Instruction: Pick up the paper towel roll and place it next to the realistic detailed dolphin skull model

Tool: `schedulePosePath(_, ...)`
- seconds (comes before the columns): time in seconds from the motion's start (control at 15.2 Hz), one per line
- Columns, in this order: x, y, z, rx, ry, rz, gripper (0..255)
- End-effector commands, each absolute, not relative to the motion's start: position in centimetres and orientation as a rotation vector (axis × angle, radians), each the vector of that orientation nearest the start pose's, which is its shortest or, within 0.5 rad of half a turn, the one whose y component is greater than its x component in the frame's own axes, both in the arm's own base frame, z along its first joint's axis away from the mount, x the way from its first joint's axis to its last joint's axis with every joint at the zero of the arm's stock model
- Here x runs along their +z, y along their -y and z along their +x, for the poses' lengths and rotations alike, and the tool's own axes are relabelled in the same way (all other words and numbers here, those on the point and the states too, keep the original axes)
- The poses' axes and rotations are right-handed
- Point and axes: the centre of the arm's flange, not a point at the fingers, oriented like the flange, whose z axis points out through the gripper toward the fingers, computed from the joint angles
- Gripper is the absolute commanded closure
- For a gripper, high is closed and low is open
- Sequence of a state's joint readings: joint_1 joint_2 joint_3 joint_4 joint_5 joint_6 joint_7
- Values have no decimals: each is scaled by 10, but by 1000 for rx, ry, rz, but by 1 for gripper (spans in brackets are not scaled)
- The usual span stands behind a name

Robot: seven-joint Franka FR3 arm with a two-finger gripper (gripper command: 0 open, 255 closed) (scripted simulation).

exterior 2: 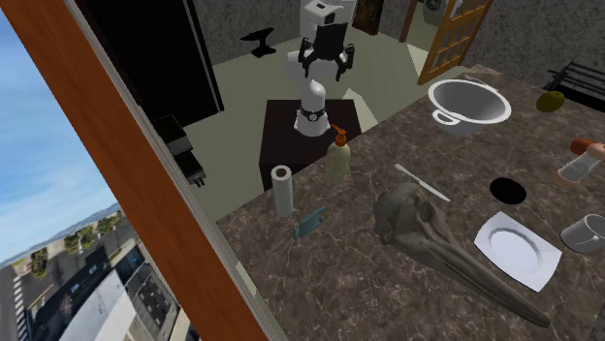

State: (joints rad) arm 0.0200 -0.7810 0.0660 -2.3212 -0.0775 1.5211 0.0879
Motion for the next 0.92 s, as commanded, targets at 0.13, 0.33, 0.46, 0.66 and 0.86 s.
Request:
schedulePosePath(0.13,586,-13,320,0,-55,-3262,0)
schedulePosePath(0.33,565,4,347,-26,-78,-3254,0)
schedulePosePath(0.46,550,16,364,-43,-93,-3249,0)
schedulePosePath(0.66,529,34,391,-68,-116,-3241,0)
schedulePosePath(0.86,508,51,418,-94,-139,-3233,0)
